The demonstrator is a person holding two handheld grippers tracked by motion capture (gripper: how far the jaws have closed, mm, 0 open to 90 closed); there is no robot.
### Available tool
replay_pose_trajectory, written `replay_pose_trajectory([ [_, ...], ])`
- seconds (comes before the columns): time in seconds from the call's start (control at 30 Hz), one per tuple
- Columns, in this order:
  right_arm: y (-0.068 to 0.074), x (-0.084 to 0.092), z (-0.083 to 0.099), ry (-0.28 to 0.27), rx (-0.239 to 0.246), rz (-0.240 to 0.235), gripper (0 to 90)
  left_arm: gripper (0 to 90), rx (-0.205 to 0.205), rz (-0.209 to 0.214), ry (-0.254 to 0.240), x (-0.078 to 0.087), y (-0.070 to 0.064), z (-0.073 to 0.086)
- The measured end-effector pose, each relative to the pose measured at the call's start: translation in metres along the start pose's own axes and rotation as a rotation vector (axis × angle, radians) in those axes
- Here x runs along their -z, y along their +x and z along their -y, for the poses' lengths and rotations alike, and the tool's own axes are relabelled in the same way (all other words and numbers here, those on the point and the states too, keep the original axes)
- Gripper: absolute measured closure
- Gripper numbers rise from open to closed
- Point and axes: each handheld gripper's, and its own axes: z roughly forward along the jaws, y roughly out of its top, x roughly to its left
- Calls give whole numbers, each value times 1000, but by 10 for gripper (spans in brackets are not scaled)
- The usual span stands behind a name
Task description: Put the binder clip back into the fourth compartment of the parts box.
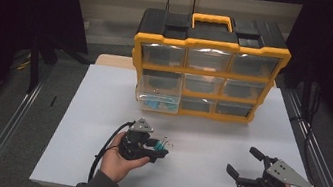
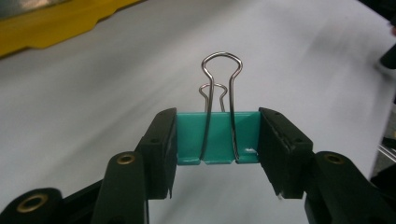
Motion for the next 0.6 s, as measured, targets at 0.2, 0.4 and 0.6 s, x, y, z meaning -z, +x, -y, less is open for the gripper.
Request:
replay_pose_trajectory([
  [0.2,-1,0,0,0,2,-1,3,501,-17,17,-8,15,3,-20],
  [0.4,0,0,0,-3,-9,3,3,501,-17,9,-6,28,6,-38],
  [0.6,-1,0,0,-2,-4,7,3,501,-14,25,-14,39,8,-52],
])
